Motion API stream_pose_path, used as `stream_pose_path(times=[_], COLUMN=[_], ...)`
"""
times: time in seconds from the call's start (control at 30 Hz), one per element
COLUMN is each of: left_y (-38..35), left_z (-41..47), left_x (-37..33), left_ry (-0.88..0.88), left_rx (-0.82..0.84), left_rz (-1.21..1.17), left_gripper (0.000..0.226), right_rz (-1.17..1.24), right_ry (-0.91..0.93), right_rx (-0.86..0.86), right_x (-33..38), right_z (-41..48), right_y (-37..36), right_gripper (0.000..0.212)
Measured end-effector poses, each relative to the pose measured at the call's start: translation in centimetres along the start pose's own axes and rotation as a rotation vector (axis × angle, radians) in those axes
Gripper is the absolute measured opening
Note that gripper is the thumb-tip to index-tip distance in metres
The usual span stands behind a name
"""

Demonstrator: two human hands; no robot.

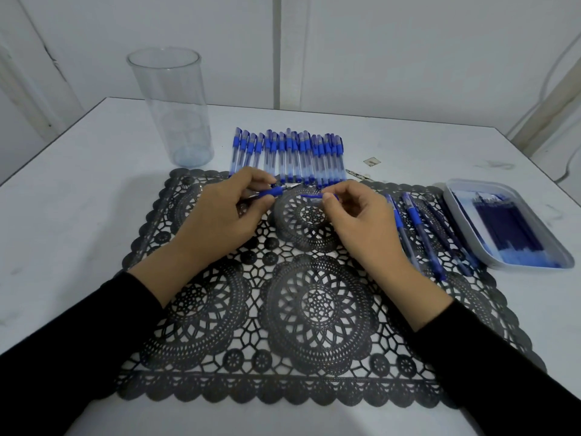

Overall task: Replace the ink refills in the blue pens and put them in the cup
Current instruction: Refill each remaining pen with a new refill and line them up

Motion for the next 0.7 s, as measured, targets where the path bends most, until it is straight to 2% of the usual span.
stream_pose_path(times=[0.13,0.27,0.43,0.7], left_y=[-0.06,-0.15,-0.11,0.17], left_z=[-0.16,-0.22,-0.22,-0.26], left_x=[-0.17,-0.07,-0.25,-0.74], left_ry=[-0.017,-0.041,-0.108,-0.180], left_rx=[0.022,0.030,0.035,0.024], left_rz=[-0.003,0.027,0.086,0.122], left_gripper=[0.018,0.017,0.017,0.018], right_rz=[-0.160,-0.247,-0.316,-0.176], right_ry=[0.069,0.091,0.105,0.079], right_rx=[0.105,0.181,0.192,0.132], right_x=[0.30,0.56,0.69,0.96], right_z=[0.03,-0.19,-0.14,-0.12], right_y=[0.19,-0.13,-0.30,0.22], right_gripper=[0.006,0.013,0.015,0.016])
Point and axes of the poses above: each hand's wrist, its own z-axis towards the middle knuckle, its own y-axis out of the back of the hand, x = y × z, the point moved 3 cm from there along z, towards the middle knuckle, and after that the axes turned 13 degrees about z, right-handed, at the moved point
